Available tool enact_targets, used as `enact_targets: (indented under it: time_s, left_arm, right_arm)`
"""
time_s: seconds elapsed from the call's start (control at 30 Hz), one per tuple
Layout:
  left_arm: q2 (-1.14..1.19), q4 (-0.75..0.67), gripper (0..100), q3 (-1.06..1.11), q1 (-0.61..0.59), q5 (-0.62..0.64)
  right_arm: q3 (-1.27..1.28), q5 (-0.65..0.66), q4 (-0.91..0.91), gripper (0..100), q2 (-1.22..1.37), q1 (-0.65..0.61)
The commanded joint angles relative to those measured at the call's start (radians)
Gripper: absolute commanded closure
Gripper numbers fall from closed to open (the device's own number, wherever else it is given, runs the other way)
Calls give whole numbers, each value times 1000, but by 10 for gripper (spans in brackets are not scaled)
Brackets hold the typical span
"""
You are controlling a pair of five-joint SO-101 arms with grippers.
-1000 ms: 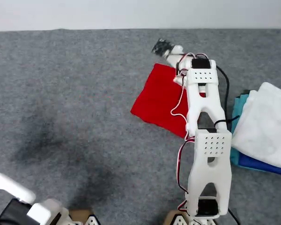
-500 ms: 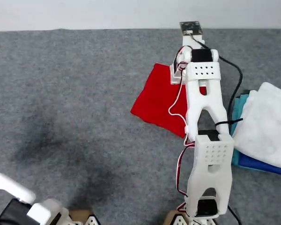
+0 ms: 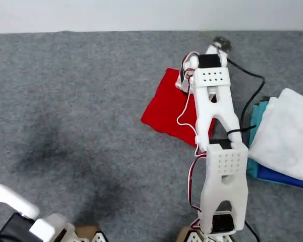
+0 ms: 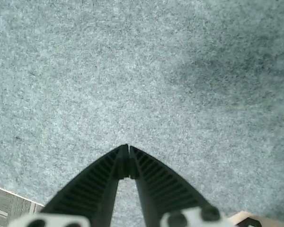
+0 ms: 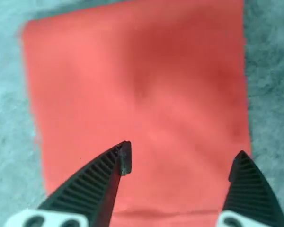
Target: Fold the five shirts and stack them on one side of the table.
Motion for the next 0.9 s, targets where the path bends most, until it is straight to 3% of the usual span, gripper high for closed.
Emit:
enact_targets:
  time_s: [0.0, 0.57, 0.67, 0.8, 0.87]
  left_arm:
    - [-41, -2, 992, -8, 6, -8]
    - [-41, -2, 992, -4, 6, -8]
    - [-41, -3, 992, -4, 6, -8]
    - [-41, -8, 992, -4, 8, -8]
    - [-41, -9, 992, -5, 9, -8]
  right_arm:
    - [-48, -18, -28, 671, 16, 18]
    - [-46, 48, -145, 686, 254, 15]
    - [-52, 52, -120, 790, 265, 18]
    - [-91, 166, -79, 991, 266, 22]
    - [-101, 204, -45, 974, 257, 24]
